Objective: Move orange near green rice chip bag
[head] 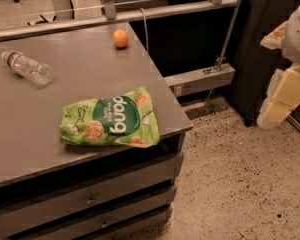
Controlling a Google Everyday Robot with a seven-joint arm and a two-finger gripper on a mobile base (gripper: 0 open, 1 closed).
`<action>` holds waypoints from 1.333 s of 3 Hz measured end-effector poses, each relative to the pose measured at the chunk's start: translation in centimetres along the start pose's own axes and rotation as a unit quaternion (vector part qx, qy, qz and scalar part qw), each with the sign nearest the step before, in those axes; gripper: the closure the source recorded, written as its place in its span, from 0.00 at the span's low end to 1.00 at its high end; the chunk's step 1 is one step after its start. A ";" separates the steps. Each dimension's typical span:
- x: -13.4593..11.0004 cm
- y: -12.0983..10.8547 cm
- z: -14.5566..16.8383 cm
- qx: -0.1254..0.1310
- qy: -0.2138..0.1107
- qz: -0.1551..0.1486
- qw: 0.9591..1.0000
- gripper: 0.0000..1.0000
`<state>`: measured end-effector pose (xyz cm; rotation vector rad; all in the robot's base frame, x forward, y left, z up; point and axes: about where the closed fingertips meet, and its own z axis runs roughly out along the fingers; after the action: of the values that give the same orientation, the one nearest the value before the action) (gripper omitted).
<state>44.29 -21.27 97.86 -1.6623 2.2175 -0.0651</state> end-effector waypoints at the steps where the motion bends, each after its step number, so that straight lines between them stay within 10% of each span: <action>1: -3.3 -0.6 2.5 -0.010 -0.058 0.012 0.998 0.00; 3: -12.9 -4.5 6.4 -0.009 -0.196 0.022 0.980 0.00; 4: -16.7 -6.8 7.4 0.009 -0.255 0.058 0.965 0.00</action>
Offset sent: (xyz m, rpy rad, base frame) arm 0.1070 0.1307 -0.0182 0.4225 -0.1023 0.1031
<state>56.86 -6.39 97.06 -1.3440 1.9001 0.3354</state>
